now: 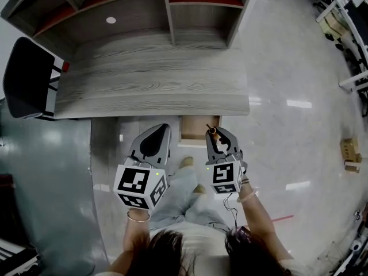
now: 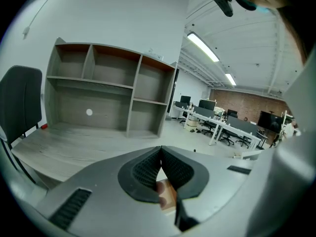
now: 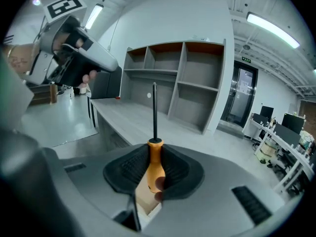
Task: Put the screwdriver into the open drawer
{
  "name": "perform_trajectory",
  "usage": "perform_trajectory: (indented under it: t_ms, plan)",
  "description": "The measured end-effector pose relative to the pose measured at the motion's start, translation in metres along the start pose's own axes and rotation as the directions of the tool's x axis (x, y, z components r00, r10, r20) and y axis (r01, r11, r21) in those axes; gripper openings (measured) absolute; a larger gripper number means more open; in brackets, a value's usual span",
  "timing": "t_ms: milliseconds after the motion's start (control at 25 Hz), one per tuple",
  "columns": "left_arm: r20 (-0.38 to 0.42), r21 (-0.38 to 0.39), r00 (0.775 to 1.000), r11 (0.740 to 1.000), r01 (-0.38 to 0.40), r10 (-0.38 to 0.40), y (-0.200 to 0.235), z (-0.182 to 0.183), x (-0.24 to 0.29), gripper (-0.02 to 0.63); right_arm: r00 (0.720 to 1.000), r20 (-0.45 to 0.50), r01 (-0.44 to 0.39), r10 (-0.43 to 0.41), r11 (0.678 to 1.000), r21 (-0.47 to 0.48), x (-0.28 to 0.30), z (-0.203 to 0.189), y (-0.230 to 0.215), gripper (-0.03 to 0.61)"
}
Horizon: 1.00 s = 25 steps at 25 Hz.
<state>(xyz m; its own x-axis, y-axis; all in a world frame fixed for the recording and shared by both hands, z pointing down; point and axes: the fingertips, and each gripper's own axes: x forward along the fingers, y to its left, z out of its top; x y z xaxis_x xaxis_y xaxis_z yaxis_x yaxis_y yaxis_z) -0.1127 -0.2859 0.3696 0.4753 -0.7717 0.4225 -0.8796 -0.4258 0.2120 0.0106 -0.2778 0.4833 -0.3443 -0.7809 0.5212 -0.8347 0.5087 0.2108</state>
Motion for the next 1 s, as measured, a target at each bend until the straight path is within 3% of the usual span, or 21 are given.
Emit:
perform_trajectory:
  t_ms: [1000]
  plan:
    - [-0.065, -0.043, 0.998, 0.999, 0.026, -0.029, 0.024, -0.065, 0.067, 0.017, 0.981, -0.168, -0.114, 0.097, 0.989, -0.096, 0.092, -0.087, 0.029, 0.087]
